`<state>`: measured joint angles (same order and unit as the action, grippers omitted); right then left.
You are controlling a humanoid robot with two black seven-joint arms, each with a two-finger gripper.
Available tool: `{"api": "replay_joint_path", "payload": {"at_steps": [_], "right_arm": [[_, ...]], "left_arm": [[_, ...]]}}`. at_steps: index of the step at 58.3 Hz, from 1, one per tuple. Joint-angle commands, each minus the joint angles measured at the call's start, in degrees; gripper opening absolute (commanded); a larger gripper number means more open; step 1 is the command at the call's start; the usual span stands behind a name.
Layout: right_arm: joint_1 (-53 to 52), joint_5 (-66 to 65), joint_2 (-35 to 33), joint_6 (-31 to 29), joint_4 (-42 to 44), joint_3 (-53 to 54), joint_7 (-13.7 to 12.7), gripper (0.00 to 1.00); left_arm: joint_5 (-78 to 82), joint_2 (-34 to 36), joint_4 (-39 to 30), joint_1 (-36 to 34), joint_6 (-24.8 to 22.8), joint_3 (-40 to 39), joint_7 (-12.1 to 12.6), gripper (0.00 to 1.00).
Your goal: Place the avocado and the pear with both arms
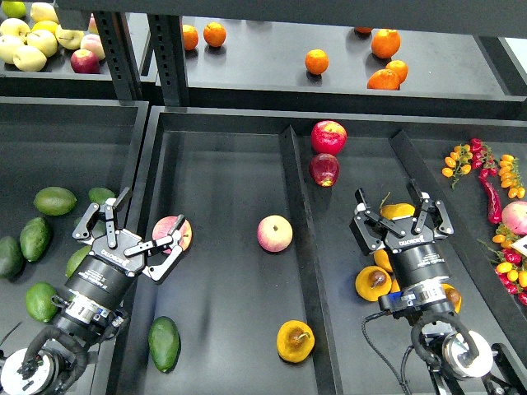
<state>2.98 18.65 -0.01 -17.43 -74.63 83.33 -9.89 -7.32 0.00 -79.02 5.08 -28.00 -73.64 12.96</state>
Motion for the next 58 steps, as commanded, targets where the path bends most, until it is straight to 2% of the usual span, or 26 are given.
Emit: {"api": "replay_joint_path", "payload": {"at_steps": [1, 24, 40, 58], "right_arm": [[0.1, 0.16, 0.01, -0.14, -0.08, -0.01, -0.12, 0.99], [0.45, 0.16, 0.01, -0.23, -0.08, 0.08, -0.13, 0.99], [0.54, 0.16, 0.01, -0.23, -0.08, 0.08, -0.21, 0.99], [0.89, 0.16, 0.01, -0.23, -0.08, -0.09, -0.3, 0.99]], "left_arm": [[-0.06, 0.0, -0.08, 0.28, 0.0, -0.01, 0.05, 1.0], [0.02, 0.0, 0.8, 0.37, 0.0, -0.19, 0.31, 1.0], [0.02, 0.0, 5.1, 1.34, 0.0, 0.51, 0.84, 1.0], [0.11, 0.0, 4.58, 0.28, 0.0, 1.92, 0.92, 1.0]]}}
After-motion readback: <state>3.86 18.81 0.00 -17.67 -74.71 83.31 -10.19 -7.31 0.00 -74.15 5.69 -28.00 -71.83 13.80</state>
